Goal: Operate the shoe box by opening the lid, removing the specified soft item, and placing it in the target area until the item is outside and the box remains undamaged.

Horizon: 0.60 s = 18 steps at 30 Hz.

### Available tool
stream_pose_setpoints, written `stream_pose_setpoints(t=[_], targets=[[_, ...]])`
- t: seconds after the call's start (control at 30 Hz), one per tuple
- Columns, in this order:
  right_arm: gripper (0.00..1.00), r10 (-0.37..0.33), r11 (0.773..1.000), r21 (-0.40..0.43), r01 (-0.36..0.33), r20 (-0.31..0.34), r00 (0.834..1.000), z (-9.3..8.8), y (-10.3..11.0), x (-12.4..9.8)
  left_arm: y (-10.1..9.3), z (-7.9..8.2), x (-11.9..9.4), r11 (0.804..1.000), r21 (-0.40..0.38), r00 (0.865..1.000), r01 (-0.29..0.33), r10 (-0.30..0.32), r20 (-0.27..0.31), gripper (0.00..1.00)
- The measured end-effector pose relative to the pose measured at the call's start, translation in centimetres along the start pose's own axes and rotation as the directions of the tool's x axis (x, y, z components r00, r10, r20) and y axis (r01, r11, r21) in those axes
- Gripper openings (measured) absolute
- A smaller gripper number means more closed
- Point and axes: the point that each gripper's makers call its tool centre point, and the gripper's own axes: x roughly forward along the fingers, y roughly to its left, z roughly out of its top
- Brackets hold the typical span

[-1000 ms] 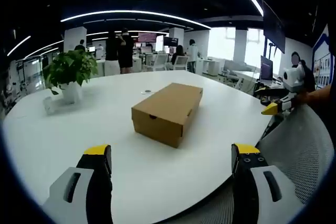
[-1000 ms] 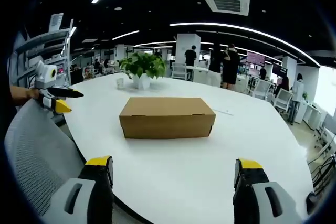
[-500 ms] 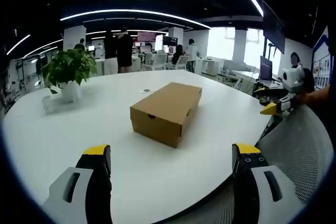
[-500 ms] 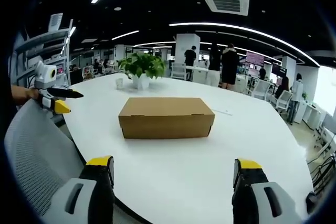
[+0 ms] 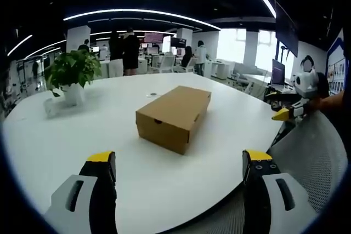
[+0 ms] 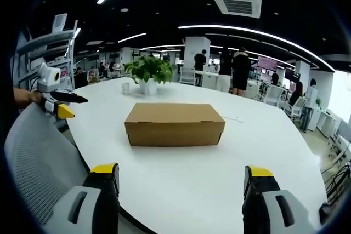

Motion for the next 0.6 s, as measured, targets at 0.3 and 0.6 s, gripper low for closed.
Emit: stream_pose_setpoints(t=[0.3, 0.6], targets=[[0.94, 0.000, 1.000, 0.010, 0.000, -0.006, 1.000, -0.09, -0.05, -0.01, 0.12, 0.07, -0.01, 1.000, -0.012, 1.000, 0.000, 0.000, 0.008, 1.00], [0.94, -0.005, 1.000, 0.017, 0.005, 0.002, 1.000, -0.01, -0.25, -0.10, -0.27, 0.29, 0.01, 1.000, 0.001, 1.000, 0.020, -0.020, 0.021, 1.00]])
